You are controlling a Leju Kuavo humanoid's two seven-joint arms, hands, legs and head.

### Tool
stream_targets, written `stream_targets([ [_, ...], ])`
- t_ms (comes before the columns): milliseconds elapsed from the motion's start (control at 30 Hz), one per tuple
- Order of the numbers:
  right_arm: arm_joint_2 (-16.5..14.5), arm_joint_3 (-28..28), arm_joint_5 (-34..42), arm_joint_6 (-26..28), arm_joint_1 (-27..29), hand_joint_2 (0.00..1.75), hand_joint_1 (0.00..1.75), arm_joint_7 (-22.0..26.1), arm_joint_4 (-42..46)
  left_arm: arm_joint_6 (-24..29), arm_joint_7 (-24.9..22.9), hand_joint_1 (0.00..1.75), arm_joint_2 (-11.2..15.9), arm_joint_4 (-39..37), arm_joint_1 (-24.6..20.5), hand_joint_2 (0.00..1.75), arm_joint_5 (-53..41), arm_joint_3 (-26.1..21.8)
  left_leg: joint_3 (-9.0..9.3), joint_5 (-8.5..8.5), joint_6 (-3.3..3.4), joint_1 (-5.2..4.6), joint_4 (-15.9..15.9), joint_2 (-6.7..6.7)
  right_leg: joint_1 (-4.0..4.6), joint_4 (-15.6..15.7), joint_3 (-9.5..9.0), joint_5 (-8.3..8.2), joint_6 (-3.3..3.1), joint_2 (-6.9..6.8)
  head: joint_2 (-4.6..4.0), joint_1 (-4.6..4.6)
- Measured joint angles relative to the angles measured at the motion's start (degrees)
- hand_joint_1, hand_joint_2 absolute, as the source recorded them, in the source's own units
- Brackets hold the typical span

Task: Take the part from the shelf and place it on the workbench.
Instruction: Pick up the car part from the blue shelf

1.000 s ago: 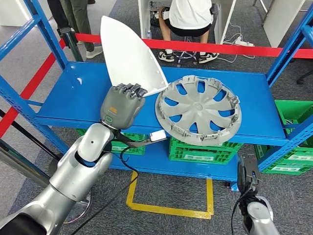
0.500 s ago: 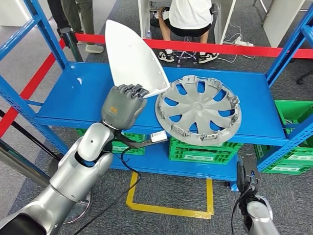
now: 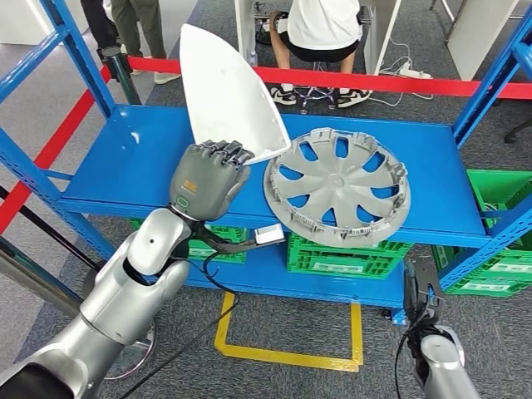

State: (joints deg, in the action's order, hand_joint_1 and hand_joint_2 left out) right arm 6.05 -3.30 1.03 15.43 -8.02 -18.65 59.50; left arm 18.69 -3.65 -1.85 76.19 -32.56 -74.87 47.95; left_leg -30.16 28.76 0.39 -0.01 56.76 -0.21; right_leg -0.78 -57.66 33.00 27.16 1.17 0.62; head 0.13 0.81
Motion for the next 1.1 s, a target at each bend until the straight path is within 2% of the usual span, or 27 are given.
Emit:
stream_targets([
  [500, 0.0, 0.0, -0.02, -0.79, -0.68, 0.0, 0.0, -0.02, -1.56, -0.17, 0.0, 1.55, 1.26, 0.68, 0.05, 1.75, 0.2, 0.01, -0.14, 0.14, 0.22, -0.15, 0.4, -0.04, -0.23, 0.05, 0.0, -0.11, 0.17, -0.02, 0.01, -0.02],
  [600, -0.01, 0.0, -0.11, -0.91, -0.92, 0.0, 0.0, -0.07, -1.92, -0.75, 0.04, 1.55, 1.46, 0.68, 0.06, 1.75, 1.02, 0.02, -0.28, 0.17, 0.56, -0.26, 0.63, -0.04, -0.33, 0.12, -0.01, -0.29, 0.47, -0.01, 0.0, -0.02],
  [700, -0.01, 0.0, -0.21, -0.98, -1.27, 0.0, 0.0, -0.13, -2.15, -1.37, 0.33, 1.55, 1.46, 0.77, 0.05, 1.75, 2.33, -0.03, -0.06, -0.85, 1.47, -0.01, -0.37, 0.09, -0.34, 0.26, 0.22, -0.24, 1.21, -0.01, 0.01, 0.01],
  [767, 0.0, 0.0, -0.3, -1.01, -1.66, 0.0, 0.0, -0.14, -2.32, -1.62, 0.57, 1.55, 1.4, 0.84, 0.04, 1.75, 2.91, -0.07, 0.09, -1.62, 2.02, 0.37, -1.4, 0.28, -0.33, -3.13, 2.01, 2.08, 1.52, -0.1, 0.01, 0.13],
  [833, -0.01, 0.0, -0.34, -1.03, -1.88, 0.0, 0.0, -0.17, -2.59, -1.8, 0.72, 1.55, 1.43, 0.84, 0.29, 1.75, 3.04, -0.07, -0.16, -1.8, 2.16, 0.39, -1.47, 0.36, -0.47, -10.58, 5.42, 5.4, 1.88, -0.16, 0.0, 0.17],
  [867, -0.01, 0.0, -0.35, -1.03, -1.87, 0.0, 0.0, -0.19, -2.74, -1.87, 0.75, 1.55, 1.44, 0.84, 0.49, 1.75, 3.05, -0.06, -0.25, -1.81, 2.13, 0.41, -1.43, 0.37, -0.59, -13.73, 6.89, 6.24, 2.11, -0.18, 0.0, 0.15],
  [900, -0.01, 0.0, -0.36, -1.03, -1.84, 0.0, 0.0, -0.2, -2.89, -1.92, 0.77, 1.55, 1.45, 0.84, 0.68, 1.75, 3.07, -0.05, -0.31, -1.82, 2.08, 0.45, -1.36, 0.37, -0.73, -15.12, 7.58, 6.0, 2.35, -0.23, -0.01, 0.15],
  [933, -0.01, 0.0, -0.36, -1.03, -1.85, 0.0, 0.0, -0.2, -2.99, -1.94, 0.78, 1.55, 1.47, 0.84, 0.8, 1.75, 3.09, -0.05, -0.34, -1.77, 1.95, 0.54, -1.22, 0.36, -0.91, -14.15, 7.17, 4.55, 2.57, -0.31, -0.01, 0.16],
  [967, 0.0, 0.0, -0.38, -1.03, -1.92, 0.0, 0.0, -0.2, -3.07, -1.95, 0.79, 1.55, 1.47, 0.84, 0.86, 1.75, 3.11, -0.04, -0.35, -1.62, 1.69, 0.68, -0.95, 0.34, -1.14, -11.04, 5.74, 2.24, 2.83, -0.46, -0.01, 0.15],
  [1033, -0.05, 0.0, -0.44, -1.03, -2.09, 0.0, 0.0, -0.18, -3.16, -1.95, 0.79, 1.55, 1.48, 0.84, 0.84, 1.75, 3.14, -0.06, -0.68, -1.16, 0.86, 0.78, -0.2, 0.27, -1.28, -4.41, 2.38, -0.68, 3.18, -0.59, 0.0, 0.26],
  [1067, -0.09, 0.01, -0.48, -1.02, -2.14, 0.0, 0.0, -0.2, -3.23, -1.96, 0.79, 1.55, 1.47, 0.85, 0.8, 1.75, 3.14, -0.06, -1.01, -1.03, 0.39, 0.71, 0.23, 0.2, -1.28, -2.53, 1.42, -1.08, 3.07, -0.52, 0.0, 0.35],
  [1100, -0.14, 0.02, -0.5, -1.03, -2.15, 0.0, 0.0, -0.22, -3.34, -1.97, 0.79, 1.55, 1.49, 0.85, 0.77, 1.75, 3.16, -0.07, -1.43, -1.03, 0.03, 0.6, 0.55, 0.13, -1.18, -2.0, 1.15, -0.67, 2.76, -0.37, 0.01, 0.36],
])
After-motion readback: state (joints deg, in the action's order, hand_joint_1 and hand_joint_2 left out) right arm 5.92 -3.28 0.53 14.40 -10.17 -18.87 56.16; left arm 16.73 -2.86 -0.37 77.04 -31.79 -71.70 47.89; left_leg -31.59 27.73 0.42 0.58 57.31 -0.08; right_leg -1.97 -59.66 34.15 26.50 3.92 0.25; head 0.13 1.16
